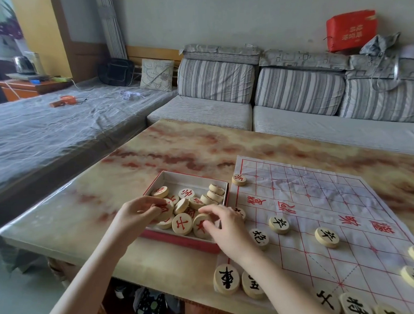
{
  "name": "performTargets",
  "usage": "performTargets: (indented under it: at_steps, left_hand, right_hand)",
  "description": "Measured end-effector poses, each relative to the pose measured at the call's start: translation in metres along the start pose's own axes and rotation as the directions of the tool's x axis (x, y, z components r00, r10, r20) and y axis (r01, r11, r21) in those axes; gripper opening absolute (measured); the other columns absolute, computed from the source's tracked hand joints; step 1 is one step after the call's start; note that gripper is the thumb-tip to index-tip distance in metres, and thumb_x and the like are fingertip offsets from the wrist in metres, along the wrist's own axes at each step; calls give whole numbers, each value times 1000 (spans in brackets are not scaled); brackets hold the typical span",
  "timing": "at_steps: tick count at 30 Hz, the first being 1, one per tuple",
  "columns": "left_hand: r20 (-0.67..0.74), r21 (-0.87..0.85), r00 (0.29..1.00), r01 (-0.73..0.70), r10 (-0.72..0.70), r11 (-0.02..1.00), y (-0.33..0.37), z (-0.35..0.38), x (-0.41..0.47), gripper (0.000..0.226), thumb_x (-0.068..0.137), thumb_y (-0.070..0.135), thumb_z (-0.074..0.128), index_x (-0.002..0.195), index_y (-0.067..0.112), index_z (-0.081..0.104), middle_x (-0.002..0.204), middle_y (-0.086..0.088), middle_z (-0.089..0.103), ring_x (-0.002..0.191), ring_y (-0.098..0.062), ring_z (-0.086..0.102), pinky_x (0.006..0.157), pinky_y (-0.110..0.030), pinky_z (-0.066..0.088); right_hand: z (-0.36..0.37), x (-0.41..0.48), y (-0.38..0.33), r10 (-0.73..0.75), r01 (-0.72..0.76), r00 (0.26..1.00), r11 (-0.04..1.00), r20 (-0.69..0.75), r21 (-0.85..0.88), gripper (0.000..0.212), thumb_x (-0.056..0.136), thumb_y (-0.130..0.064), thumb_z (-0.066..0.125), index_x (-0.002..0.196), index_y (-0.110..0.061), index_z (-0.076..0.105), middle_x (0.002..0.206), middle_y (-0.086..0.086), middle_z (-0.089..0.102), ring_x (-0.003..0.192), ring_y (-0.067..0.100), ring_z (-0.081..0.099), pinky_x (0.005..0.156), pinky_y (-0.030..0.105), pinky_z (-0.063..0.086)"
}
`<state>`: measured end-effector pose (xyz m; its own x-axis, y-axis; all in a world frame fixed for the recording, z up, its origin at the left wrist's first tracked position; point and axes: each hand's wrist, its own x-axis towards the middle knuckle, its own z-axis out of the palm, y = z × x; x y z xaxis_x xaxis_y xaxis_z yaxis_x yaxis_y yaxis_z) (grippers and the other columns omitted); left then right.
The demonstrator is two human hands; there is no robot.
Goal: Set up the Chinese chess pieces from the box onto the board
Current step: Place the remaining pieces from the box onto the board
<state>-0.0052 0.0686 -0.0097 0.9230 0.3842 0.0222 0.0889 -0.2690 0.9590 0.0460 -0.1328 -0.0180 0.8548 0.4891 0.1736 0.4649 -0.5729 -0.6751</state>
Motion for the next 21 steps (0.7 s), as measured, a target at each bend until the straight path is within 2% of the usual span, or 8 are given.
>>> performTargets:
  at_steps: [2,5,8,10,12,15,19,21]
  left_hand:
    - [19,35,1000,0,0,999,-1,2,-3,21,70,14,77,86,25,71,92,0,72,82,-19,69,72,-26,50]
    - [15,79,1000,7,-9,997,-2,8,-4,34,60,13,83,88,26,69,97,3,70,85,-18,68,78,-33,52]
    - [22,90,1000,-19,17,996,0,15,-3,39,55,21,84,88,32,66,99,4,69,85,-17,68,79,-40,53]
    - [23,105,999,-42,40,994,2,23,-1,45,58,21,84,95,34,63,102,5,67,86,-15,67,75,-37,55]
    - [36,127,997,-71,67,989,7,32,2,48,64,17,81,104,33,61,107,5,65,88,-13,66,72,-30,55]
    - [76,175,991,-121,109,977,14,51,8,50,64,21,81,109,31,62,101,7,67,88,-11,66,77,-32,56]
    - [106,193,985,-152,134,969,25,82,18,46,63,19,81,104,29,64,97,2,69,84,-13,66,75,-28,54]
    - [131,193,979,-178,155,965,33,99,23,47,60,20,83,103,29,64,95,5,69,83,-12,66,77,-29,54]
  right_hand:
    - [-4,1,4,28,-15,997,985,-71,172,31,93,-15,50,120,-27,59,121,-4,58,108,11,56,96,20,43]
    - [-16,2,9,96,-65,993,927,-66,370,34,95,-9,45,121,-24,59,116,4,60,96,12,62,85,20,51]
    - [-32,-2,13,195,-215,975,682,109,699,30,94,-2,47,117,-15,61,108,13,61,79,18,64,73,30,57]
    - [-42,-5,22,220,-284,957,556,191,782,34,85,1,60,117,-12,59,110,13,61,87,20,64,77,31,57]
    - [-50,-5,36,255,-305,949,599,185,740,47,76,3,70,117,-16,59,114,12,63,100,22,63,88,33,54]
    - [-63,-7,53,324,-307,943,766,73,565,54,69,-3,76,115,-28,60,113,6,66,106,18,62,99,36,48]
    - [-81,-8,74,361,-314,932,820,-7,479,54,70,-11,77,117,-31,58,114,1,63,96,17,63,77,25,51]
    - [-89,-7,85,357,-299,934,830,-37,471,53,71,-11,77,117,-29,57,115,0,61,96,15,62,78,27,53]
